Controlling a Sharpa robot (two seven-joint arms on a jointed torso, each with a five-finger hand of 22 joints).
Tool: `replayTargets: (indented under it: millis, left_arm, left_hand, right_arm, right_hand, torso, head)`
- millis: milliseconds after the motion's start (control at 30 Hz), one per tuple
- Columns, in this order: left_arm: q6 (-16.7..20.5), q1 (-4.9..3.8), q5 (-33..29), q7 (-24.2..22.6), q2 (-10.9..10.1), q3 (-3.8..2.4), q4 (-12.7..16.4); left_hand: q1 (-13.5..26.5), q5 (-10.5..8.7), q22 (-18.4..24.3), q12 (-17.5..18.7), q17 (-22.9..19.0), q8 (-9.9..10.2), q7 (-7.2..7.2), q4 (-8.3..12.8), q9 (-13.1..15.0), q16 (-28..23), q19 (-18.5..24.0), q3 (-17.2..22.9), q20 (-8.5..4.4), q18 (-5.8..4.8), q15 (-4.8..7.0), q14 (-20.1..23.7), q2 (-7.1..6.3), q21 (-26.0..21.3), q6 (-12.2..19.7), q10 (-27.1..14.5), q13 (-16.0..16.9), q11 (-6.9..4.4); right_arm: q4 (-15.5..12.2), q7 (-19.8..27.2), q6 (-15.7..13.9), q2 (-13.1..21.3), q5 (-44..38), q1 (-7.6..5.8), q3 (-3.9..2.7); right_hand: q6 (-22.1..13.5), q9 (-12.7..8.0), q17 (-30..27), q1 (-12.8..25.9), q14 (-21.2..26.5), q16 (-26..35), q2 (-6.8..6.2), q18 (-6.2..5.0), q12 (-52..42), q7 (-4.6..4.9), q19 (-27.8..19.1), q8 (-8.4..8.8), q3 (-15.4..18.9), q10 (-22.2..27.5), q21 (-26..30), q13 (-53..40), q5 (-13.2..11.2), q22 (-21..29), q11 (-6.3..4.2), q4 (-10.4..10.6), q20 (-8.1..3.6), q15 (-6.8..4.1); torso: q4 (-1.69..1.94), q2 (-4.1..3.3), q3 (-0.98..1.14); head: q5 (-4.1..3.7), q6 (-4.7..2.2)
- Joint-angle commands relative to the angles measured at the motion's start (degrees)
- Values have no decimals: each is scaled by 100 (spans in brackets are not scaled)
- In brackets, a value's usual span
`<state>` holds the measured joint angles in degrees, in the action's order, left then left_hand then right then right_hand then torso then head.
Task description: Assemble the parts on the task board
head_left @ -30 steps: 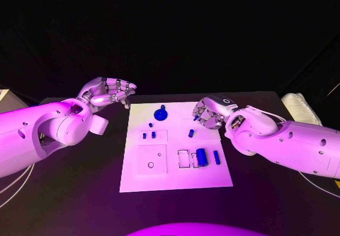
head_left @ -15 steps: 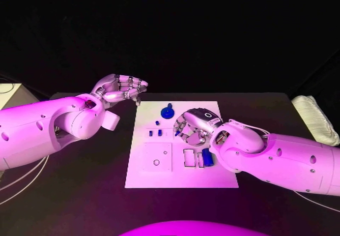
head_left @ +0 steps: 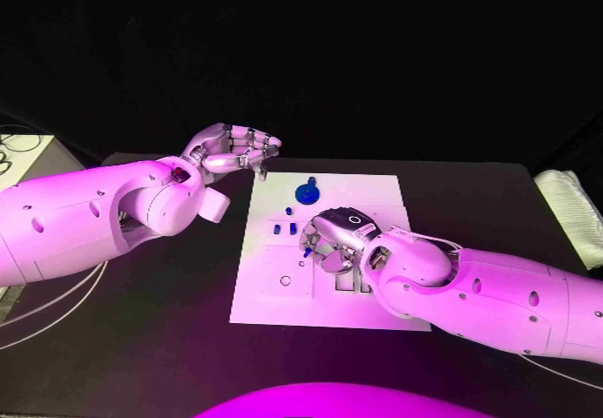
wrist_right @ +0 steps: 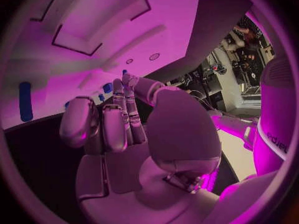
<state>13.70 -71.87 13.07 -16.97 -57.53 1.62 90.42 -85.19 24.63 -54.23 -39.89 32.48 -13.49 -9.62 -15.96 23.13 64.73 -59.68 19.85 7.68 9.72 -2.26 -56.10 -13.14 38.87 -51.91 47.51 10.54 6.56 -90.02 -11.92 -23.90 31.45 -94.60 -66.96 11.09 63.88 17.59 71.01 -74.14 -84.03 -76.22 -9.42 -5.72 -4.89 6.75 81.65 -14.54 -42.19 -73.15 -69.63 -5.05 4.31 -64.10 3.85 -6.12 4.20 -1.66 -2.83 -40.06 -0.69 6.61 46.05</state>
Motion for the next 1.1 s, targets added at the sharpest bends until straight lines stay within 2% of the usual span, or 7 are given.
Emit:
replayTargets:
  millis: [33, 333, 467, 967, 1100]
  left_arm:
    - [6, -5, -43, -3, 14, -3, 18]
    - [-10, -6, -48, 16, 13, -3, 23]
    - [-16, -6, -48, 24, 15, -3, 21]
    - [-33, -6, -48, 47, 9, -3, 5]
    - [-40, -6, -48, 55, 7, -3, 2]
  left_hand:
    - [-7, -37, 7, 42, 14, 9, -11, -31, 12, -25, -36, 10, 25, 71, -45, -10, -40, -33, 29, -57, -6, 6]
    - [6, -40, 7, 44, 19, 7, -13, -38, 15, -27, -35, 3, 28, 71, -48, -8, -46, -36, 34, -62, -4, 8]
    - [6, -40, 7, 44, 19, 7, -13, -38, 15, -27, -35, 3, 28, 71, -48, -8, -46, -36, 34, -62, -4, 8]
    - [5, -40, 8, 46, 24, 3, -12, -35, 19, -29, -33, 2, 30, 71, -50, -6, -47, -39, 39, -68, -3, 9]
    - [1, -39, 8, 47, 28, 1, -12, -33, 22, -31, -33, 3, 31, 72, -50, -4, -46, -41, 40, -71, -1, 9]
  right_arm:
    - [9, -118, 211, -33, -214, 19, 4]
    - [1, -153, 289, -85, -277, 57, 19]
    - [-9, -161, 273, -91, -296, 70, 22]
    - [-30, -162, 281, -110, -310, 95, 23]
    - [-22, -180, 274, -123, -329, 101, 23]
  right_hand:
    - [33, 10, -7, 12, -274, -8, 52, 43, -10, -6, -9, -39, -35, -145, 11, 1, 7, 5, -106, -8, -29, -24]
    - [28, 13, -5, 15, -274, -11, 53, 45, -6, -3, -7, -39, -38, -144, 2, 1, 5, -6, -105, -12, -29, -23]
    - [28, 13, -5, 15, -274, -11, 53, 45, -6, -3, -7, -39, -38, -144, 2, 1, 5, -6, -105, -12, -29, -23]
    - [28, 13, -5, 15, -274, -11, 53, 45, -6, -3, -7, -39, -38, -144, 2, 1, 5, -6, -105, -12, -29, -23]
    - [23, 22, -6, 24, -274, -14, 55, 45, -1, 1, -10, -42, -43, -147, 1, -1, 1, -8, -102, -18, -29, -21]
  torso:
    - [-3, -2, 3]
    - [-10, -3, 4]
    - [0, -1, 7]
    - [-10, 1, 3]
    - [-3, 0, 4]
  head:
    - [54, 37]
    - [103, 107]
    - [116, 128]
    - [129, 145]
    - [129, 141]
